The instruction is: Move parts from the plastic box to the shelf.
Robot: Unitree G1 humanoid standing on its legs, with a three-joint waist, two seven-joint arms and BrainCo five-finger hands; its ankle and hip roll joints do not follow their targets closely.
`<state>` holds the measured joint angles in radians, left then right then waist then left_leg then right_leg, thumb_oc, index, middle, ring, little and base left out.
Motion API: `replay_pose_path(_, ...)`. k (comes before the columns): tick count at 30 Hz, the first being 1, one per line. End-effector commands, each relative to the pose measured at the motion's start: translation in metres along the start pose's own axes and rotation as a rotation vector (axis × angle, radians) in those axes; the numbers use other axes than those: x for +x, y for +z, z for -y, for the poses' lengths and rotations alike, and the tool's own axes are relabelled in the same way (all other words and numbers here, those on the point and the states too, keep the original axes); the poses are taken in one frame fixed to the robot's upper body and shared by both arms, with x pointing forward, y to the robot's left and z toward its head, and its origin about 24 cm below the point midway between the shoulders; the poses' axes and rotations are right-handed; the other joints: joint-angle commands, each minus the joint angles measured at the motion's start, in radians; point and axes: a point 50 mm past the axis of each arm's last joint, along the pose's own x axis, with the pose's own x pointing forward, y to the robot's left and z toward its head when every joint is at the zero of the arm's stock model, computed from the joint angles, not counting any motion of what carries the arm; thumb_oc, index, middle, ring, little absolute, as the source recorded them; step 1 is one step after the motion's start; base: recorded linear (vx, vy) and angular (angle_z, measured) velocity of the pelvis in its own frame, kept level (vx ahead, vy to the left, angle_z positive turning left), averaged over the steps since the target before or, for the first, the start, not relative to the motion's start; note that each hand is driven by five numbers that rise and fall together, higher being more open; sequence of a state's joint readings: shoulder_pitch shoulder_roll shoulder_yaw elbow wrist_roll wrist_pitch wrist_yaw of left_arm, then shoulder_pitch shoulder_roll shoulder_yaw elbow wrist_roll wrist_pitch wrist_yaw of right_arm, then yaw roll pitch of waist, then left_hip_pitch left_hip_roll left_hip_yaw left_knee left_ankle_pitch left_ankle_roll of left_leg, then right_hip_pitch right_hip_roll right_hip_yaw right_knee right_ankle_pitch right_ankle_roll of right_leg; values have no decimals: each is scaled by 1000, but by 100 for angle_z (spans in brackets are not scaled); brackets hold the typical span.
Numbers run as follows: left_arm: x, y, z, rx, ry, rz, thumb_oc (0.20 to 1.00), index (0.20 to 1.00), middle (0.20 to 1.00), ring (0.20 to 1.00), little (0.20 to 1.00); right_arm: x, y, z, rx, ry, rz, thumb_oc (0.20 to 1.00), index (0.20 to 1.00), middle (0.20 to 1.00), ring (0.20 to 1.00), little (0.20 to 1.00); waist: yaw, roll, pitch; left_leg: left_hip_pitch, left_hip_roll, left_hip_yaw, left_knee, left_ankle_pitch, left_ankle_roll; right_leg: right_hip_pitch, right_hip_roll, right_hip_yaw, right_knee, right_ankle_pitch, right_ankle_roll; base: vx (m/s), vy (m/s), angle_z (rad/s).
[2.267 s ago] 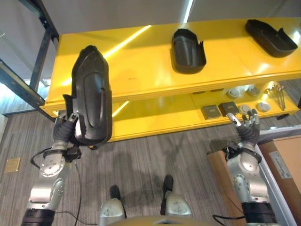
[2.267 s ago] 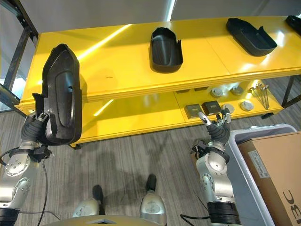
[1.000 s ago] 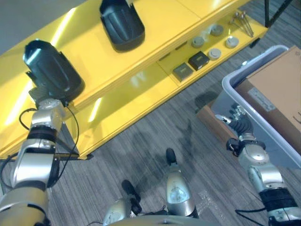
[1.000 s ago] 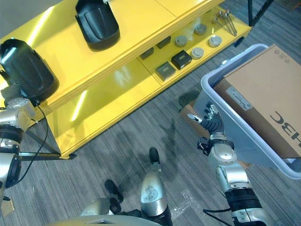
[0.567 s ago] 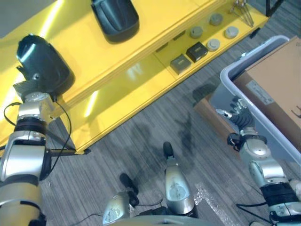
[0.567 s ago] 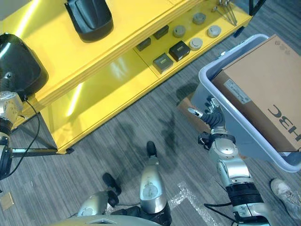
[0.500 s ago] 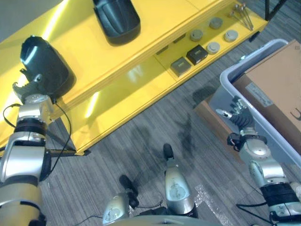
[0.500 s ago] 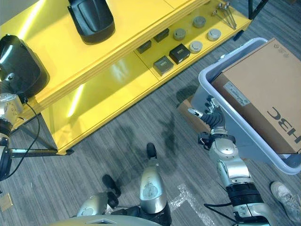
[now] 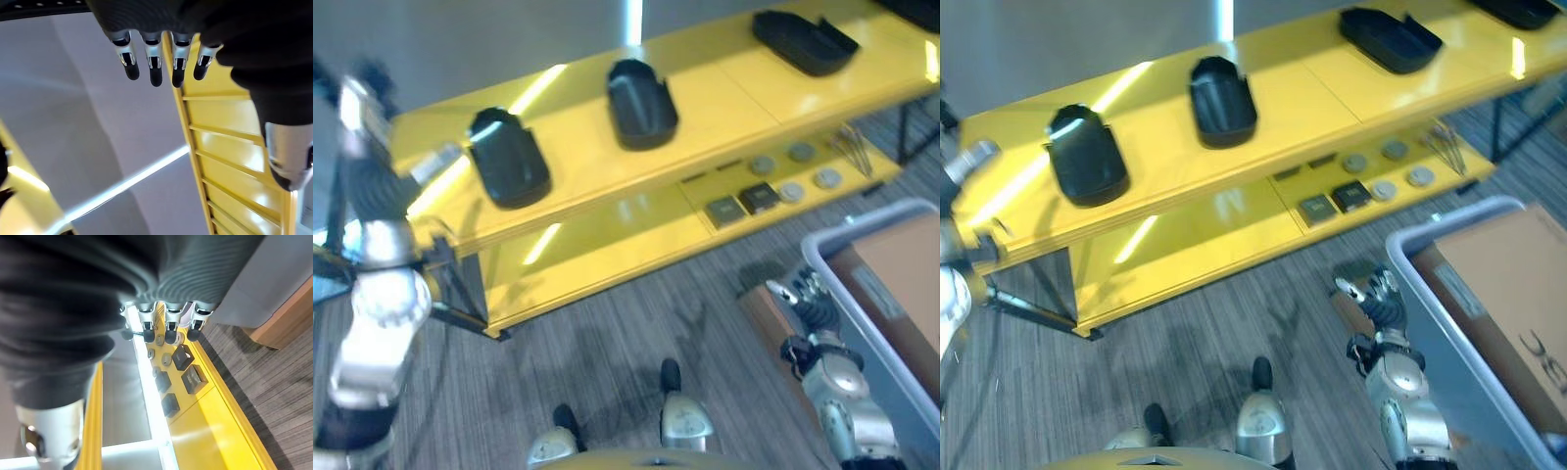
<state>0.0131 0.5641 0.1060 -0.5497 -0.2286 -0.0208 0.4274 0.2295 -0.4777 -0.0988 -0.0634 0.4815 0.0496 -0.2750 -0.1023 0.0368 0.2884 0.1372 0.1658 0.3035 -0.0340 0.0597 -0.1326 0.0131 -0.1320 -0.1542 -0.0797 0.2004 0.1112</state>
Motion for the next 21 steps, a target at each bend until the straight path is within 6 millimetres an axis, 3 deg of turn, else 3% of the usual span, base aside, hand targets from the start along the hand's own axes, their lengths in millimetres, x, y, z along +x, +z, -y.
replay_pose_path(1,16,-28,-2,107,-99,-29,1000,1000,1000,1000,1000,6,26,-6,26,-27,134,1000,1000,1000,1000,1000,-2,-40,-18,-115,16,-76,78,-29,48,-4,-56,10,102,-147,62,11,-154,33)
replay_pose_path(2,3,-34,4,80,-152,-58,1000,1000,1000,1000,1000,2,23,-4,37,-38,123,1000,1000,1000,1000,1000,7,-46,-23,-113,18,-77,75,-26,48,3,-54,4,96,-143,62,4,-104,39)
replay_pose_path(3,-5,-36,6,80,-164,-64,871,871,871,871,871,0,20,-1,40,-46,115,1000,1000,1000,1000,1000,13,-50,-26,-112,19,-78,75,-27,48,7,-52,1,91,-142,62,-8,-93,30)
replay_pose_path(4,-18,-44,8,13,-198,-135,200,200,200,200,200,-4,16,2,49,-55,102,1000,1000,1000,1000,1000,23,-55,-30,-110,21,-78,70,-26,47,14,-50,-6,82,-141,63,-59,-98,20)
replay_pose_path(5,-37,-55,14,-10,-272,-213,200,200,200,200,200,-9,9,5,60,-66,97,1000,1000,1000,1000,1000,38,-64,-28,-111,23,-77,68,-23,44,21,-47,-14,73,-135,64,-66,-92,-1)
replay_pose_path(8,-45,-59,23,-39,-326,-223,200,200,200,200,200,-9,7,3,70,-71,90,1000,1000,1000,1000,1000,45,-71,-31,-109,24,-74,61,-19,45,26,-45,-22,65,-132,66,-39,-51,1)
replay_pose_path(21,-20,-49,44,-115,-228,-111,200,200,200,200,200,-5,-3,-9,50,-44,58,1000,1000,1000,1000,1000,16,-85,-48,-96,36,-45,51,-14,40,26,-38,-2,57,-128,70,1,-1,0)
